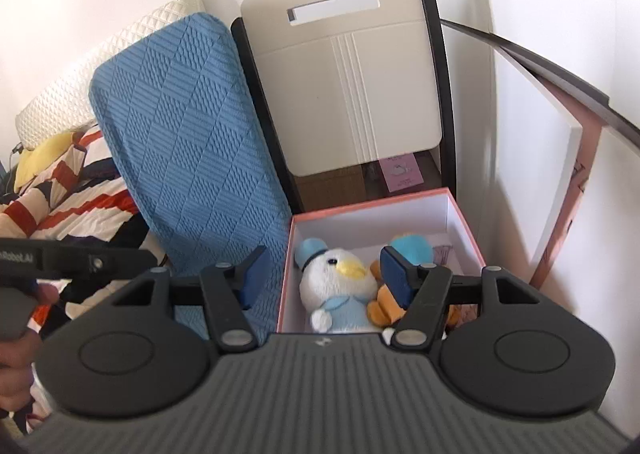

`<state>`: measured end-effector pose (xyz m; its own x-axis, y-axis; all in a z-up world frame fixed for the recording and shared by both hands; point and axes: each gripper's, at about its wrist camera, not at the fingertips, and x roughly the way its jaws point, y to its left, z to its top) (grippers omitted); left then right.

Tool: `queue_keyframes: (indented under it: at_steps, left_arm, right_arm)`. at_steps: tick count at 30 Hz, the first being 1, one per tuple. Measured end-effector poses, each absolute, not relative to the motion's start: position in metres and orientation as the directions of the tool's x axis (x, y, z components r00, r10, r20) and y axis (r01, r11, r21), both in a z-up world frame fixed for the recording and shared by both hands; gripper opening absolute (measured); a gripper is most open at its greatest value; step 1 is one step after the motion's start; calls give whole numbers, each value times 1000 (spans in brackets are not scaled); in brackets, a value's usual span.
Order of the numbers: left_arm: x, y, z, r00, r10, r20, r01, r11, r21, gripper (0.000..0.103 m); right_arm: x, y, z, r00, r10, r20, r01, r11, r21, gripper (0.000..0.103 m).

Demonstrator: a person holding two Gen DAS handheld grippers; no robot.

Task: Organize objects
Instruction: 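Open the left tool to drop the panda while the right tool releases the lion into the box, then withdraw both tools back from the filled pink box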

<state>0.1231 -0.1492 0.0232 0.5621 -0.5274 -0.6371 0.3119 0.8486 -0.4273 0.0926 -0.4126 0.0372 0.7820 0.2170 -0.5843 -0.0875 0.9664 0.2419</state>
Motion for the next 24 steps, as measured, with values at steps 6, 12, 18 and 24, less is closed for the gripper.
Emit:
queue_keyframes:
  at_steps: [6, 12, 18, 24]
  left_arm:
    - [100, -138, 15, 598, -510, -618, 318, 859, -401, 93]
    - [81, -141, 1, 587, -526, -616, 347, 850, -395, 95]
    - [79, -145, -18, 591, -503, -631, 337, 864, -373, 95]
    - [80, -152, -34, 567, -521, -637, 338, 853, -397, 95]
  right_arm:
    - [69, -399, 23, 770, 215, -601, -91, 969, 230, 63]
    - [60, -392, 2, 747, 224, -626, -78, 965, 251, 63]
    - [57, -388, -17, 728, 238, -642, -79, 961, 266, 64]
    - [58, -398, -33, 719, 230, -655, -40, 955, 293, 89]
